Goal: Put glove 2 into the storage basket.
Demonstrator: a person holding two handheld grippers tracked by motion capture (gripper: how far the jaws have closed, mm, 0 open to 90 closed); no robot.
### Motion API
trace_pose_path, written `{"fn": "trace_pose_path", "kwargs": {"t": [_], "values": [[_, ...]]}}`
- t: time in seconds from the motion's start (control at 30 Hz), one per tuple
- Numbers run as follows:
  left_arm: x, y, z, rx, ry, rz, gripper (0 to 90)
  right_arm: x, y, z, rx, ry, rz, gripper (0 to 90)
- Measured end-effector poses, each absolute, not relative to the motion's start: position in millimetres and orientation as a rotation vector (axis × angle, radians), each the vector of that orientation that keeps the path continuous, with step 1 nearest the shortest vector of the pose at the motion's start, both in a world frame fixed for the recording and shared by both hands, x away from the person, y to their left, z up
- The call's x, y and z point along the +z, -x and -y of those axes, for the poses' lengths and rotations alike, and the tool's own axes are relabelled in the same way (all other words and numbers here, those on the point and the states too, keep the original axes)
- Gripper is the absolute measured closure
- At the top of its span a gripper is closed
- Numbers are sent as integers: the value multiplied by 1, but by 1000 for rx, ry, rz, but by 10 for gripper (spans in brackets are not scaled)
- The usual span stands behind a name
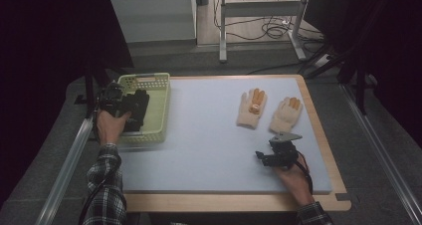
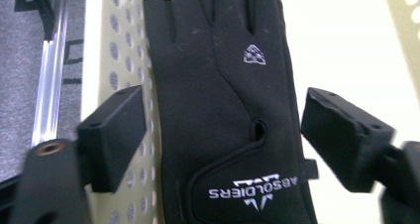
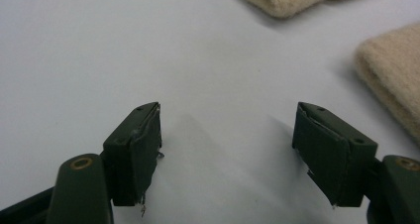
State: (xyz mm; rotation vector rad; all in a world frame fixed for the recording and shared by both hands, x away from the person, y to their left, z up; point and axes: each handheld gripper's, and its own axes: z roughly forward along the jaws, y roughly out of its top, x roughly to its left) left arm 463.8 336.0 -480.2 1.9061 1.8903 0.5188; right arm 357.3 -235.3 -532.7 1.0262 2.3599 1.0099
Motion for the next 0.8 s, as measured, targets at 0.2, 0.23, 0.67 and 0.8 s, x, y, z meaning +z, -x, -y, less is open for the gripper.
{"fn": "trace_pose_path", "kwargs": {"t": [0.2,0.23,0.67,0.8], "values": [[-476,-456,-340,493,-1852,-1835,90,-533,-357,235,1010,-1026,-2360,267],[-476,-454,-341,483,-1844,-1820,85,-533,-357,235,1010,-1026,-2360,267],[-467,-427,-331,446,-1805,-1610,32,-532,-357,235,1006,-1028,-2362,267],[-462,-418,-324,447,-1823,-1537,20,-532,-357,235,1006,-1028,-2361,266]]}}
